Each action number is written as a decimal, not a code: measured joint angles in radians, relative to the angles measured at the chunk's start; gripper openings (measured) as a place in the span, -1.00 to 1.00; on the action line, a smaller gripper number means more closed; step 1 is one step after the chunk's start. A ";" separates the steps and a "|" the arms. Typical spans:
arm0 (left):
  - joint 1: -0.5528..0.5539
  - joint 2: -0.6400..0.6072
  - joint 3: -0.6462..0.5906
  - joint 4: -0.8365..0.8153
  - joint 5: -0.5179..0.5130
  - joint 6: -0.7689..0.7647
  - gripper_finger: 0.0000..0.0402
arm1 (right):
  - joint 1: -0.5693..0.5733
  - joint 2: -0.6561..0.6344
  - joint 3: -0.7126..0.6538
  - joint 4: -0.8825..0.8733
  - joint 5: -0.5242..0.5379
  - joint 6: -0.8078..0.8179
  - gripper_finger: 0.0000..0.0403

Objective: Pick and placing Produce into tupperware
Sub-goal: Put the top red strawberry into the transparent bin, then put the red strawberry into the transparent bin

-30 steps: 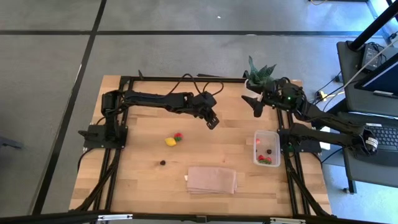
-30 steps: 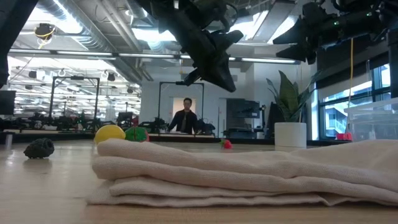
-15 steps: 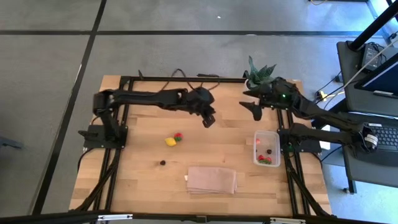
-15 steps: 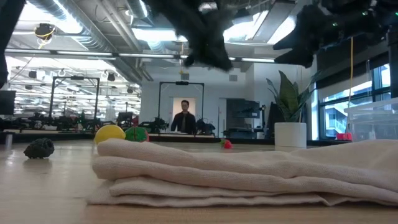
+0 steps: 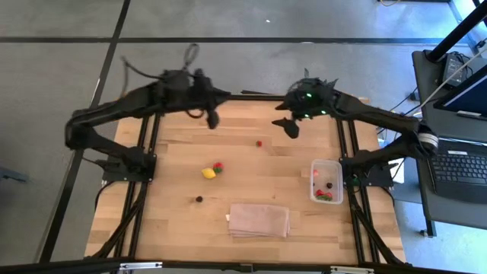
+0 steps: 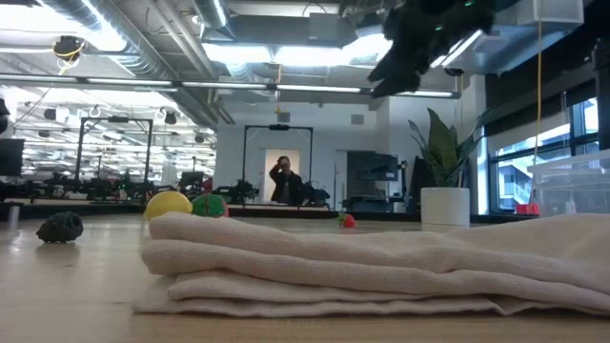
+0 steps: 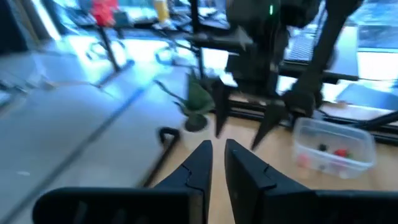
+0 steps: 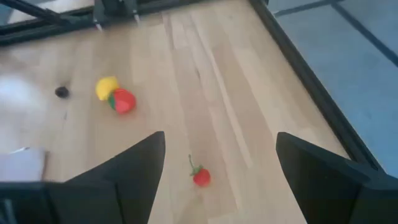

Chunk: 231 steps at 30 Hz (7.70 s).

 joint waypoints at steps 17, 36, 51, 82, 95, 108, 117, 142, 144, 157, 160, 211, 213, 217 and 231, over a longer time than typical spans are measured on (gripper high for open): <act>0.000 -0.499 -0.546 0.129 -0.166 -0.032 -1.00 | 0.095 0.290 0.116 0.001 0.067 -0.168 0.53; -0.001 -0.726 -0.932 0.360 -0.171 -0.163 -0.78 | 0.161 0.569 0.117 -0.065 0.202 -0.182 0.53; -0.001 -0.725 -0.932 0.357 -0.169 -0.164 -0.67 | 0.182 0.675 0.117 -0.013 0.195 -0.183 0.53; -0.001 -0.725 -0.932 0.350 -0.169 -0.164 -0.81 | 0.181 0.664 0.191 -0.119 0.207 -0.133 -0.46; -0.002 -0.725 -0.932 0.352 -0.170 -0.164 -0.95 | 0.204 0.439 0.634 -0.788 0.196 0.105 -0.44; -0.001 -0.723 -0.932 0.379 -0.173 -0.161 -0.93 | 0.422 0.013 0.356 -1.095 0.465 1.016 -0.43; -0.001 -0.723 -0.932 0.456 -0.276 -0.130 -0.84 | 0.590 -0.154 0.003 -1.003 0.336 1.376 -0.43; -0.001 -0.723 -0.932 0.459 -0.296 -0.182 -0.68 | 0.718 -0.162 -0.476 -0.503 0.149 1.443 -0.38; -0.001 -0.723 -0.932 0.459 -0.296 -0.186 -0.67 | 0.718 -0.162 -0.476 -0.502 0.149 1.441 -0.34; -0.001 -0.723 -0.932 0.459 -0.296 -0.186 -0.61 | 0.717 -0.162 -0.476 -0.502 0.134 1.438 -0.12; -0.001 -0.723 -0.932 0.459 -0.296 -0.185 -0.62 | 0.717 -0.162 -0.476 -0.502 0.085 1.419 -0.06; -0.002 -0.718 -0.932 0.613 -0.115 -0.164 0.40 | 0.171 -0.160 -0.375 0.494 0.388 0.181 0.02; -0.002 -0.718 -0.932 0.613 -0.115 -0.164 0.40 | 0.162 -0.160 -0.376 0.493 0.387 0.136 0.02; -0.002 -0.708 -0.932 0.613 -0.112 -0.159 0.38 | 0.152 -0.160 -0.376 0.493 0.387 0.105 0.02; -0.016 -0.445 -0.928 0.594 0.079 -0.156 0.36 | 0.130 -0.160 -0.376 0.502 0.400 0.054 0.01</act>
